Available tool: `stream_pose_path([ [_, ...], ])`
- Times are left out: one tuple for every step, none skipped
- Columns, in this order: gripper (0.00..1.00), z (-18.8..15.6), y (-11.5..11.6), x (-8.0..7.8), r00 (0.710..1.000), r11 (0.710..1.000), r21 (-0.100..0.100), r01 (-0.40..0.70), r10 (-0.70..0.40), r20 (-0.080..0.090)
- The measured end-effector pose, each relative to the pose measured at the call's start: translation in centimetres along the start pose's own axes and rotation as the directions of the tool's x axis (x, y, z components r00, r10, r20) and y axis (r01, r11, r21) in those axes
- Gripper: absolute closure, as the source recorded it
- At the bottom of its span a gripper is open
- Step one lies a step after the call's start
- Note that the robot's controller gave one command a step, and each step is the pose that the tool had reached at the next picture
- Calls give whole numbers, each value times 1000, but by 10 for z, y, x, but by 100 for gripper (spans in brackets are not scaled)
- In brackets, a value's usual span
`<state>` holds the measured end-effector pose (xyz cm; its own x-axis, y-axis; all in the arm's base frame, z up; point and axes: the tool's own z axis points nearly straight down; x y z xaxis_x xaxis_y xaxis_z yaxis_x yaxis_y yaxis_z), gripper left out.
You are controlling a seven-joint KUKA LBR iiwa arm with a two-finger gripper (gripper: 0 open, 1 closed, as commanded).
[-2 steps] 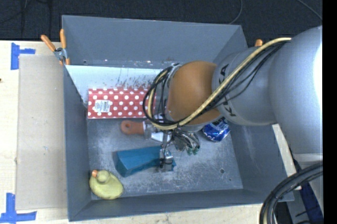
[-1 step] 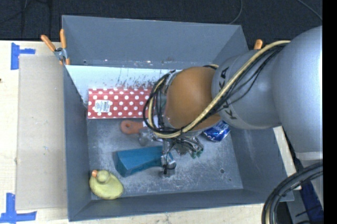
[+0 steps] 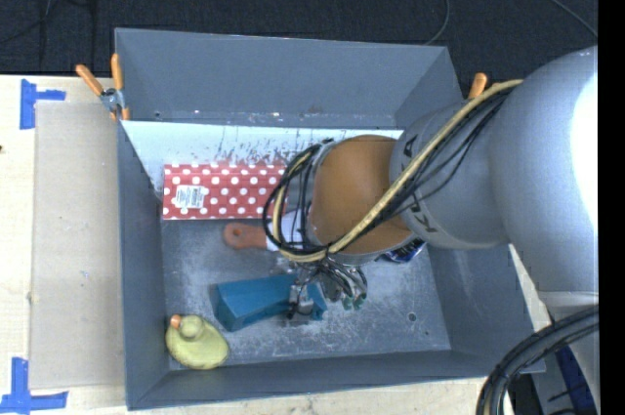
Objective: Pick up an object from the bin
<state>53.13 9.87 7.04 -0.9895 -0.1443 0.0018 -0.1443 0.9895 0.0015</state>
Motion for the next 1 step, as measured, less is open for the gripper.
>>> stream_pose_path([
  [100, 0, 0, 0, 1000, 1000, 0, -1, 1, 0],
])
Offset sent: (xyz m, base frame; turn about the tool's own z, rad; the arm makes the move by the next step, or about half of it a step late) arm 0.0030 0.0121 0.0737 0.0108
